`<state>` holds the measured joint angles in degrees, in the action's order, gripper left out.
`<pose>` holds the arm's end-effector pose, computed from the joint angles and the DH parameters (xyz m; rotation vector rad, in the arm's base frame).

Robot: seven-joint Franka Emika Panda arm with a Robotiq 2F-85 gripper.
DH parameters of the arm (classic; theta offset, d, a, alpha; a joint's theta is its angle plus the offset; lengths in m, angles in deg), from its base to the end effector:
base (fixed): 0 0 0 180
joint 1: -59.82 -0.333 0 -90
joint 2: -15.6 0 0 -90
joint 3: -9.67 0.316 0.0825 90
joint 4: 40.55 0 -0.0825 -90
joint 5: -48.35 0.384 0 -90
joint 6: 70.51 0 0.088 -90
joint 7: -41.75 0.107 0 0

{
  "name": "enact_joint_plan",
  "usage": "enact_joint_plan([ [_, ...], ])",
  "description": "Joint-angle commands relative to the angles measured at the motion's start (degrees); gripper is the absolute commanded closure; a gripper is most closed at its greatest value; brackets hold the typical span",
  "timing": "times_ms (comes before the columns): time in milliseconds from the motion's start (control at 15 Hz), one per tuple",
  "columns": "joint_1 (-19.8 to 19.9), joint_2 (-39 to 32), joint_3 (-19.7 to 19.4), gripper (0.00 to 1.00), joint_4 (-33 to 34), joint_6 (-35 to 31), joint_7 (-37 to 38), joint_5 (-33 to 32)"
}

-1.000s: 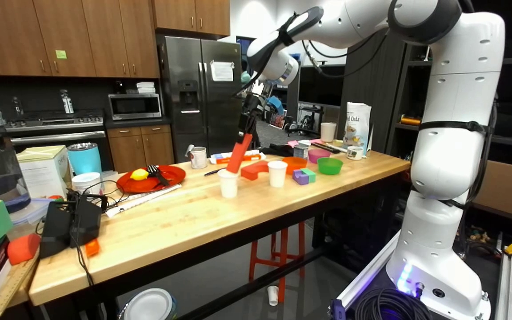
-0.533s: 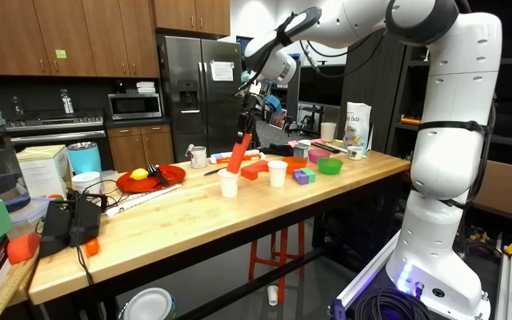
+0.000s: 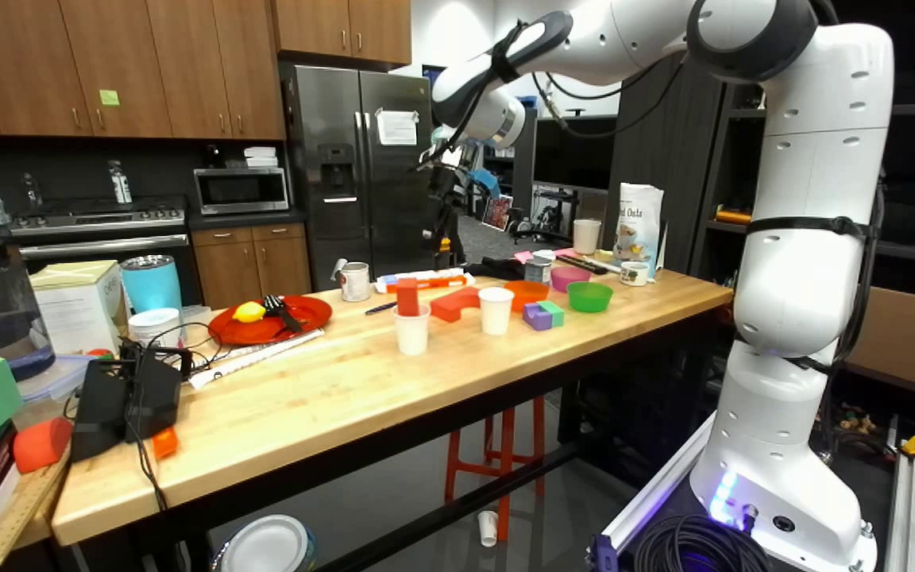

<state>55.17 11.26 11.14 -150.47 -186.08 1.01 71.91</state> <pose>0.5768 0.0851 0.4588 -2.6423 -0.8793 -0.1871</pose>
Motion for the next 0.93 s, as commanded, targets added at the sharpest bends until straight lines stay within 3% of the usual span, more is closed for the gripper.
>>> enact_joint_plan([
  [0,1.1,-0.3,1.0,0.00,1.4,1.1,0.6,-1.2],
  [333,1.2,1.8,0.7,0.00,0.6,0.9,2.6,-3.4],
  [733,-0.4,3.9,1.7,0.00,1.4,3.8,18.9,-24.1],
  [867,-0.4,3.8,2.2,0.00,2.1,6.2,21.4,-26.4],
])
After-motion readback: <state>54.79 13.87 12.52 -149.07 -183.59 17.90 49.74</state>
